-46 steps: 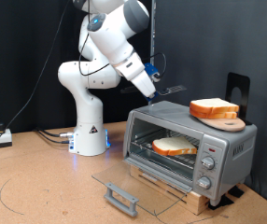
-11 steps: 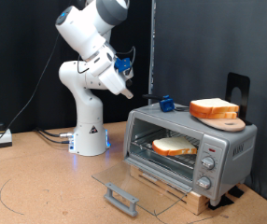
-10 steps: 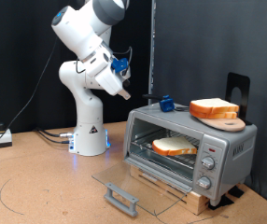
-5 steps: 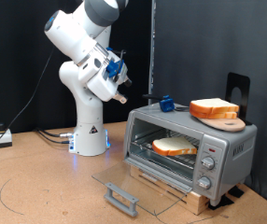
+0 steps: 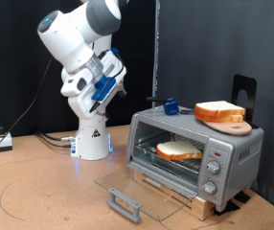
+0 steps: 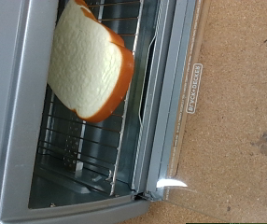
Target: Make a piece of toast with the oven
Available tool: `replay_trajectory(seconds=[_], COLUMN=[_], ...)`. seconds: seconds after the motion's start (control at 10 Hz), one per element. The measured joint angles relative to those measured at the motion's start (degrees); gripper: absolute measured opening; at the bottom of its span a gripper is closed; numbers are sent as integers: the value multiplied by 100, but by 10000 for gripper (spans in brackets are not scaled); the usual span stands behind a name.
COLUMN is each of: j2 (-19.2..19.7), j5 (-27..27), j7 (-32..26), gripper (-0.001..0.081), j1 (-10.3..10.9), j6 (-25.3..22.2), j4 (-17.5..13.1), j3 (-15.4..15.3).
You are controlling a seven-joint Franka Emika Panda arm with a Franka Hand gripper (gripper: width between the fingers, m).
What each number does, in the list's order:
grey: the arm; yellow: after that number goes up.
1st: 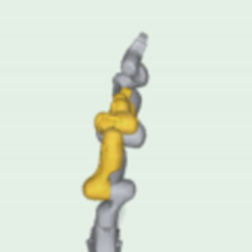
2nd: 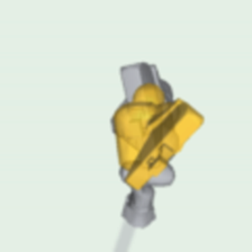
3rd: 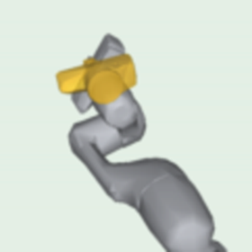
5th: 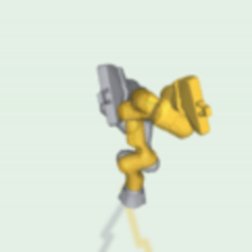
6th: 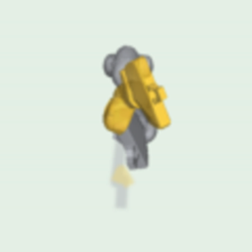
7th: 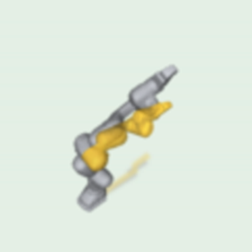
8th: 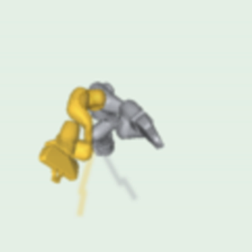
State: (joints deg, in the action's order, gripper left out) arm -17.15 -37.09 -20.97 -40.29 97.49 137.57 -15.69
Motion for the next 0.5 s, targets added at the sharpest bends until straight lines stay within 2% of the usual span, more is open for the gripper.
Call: replay_trajectory(seconds=[0.1,0.2,0.3,0.5], j2=[-15,33,219,756], j5=[-25,76,214,293], j7=[-25,-36,-34,-17], gripper=[807,807,807,807], j1=[2,-4,-39,-145], j6=[42,-175,-450,-610], j4=[19,-37,-204,-547], j3=[-4,17,67,167])
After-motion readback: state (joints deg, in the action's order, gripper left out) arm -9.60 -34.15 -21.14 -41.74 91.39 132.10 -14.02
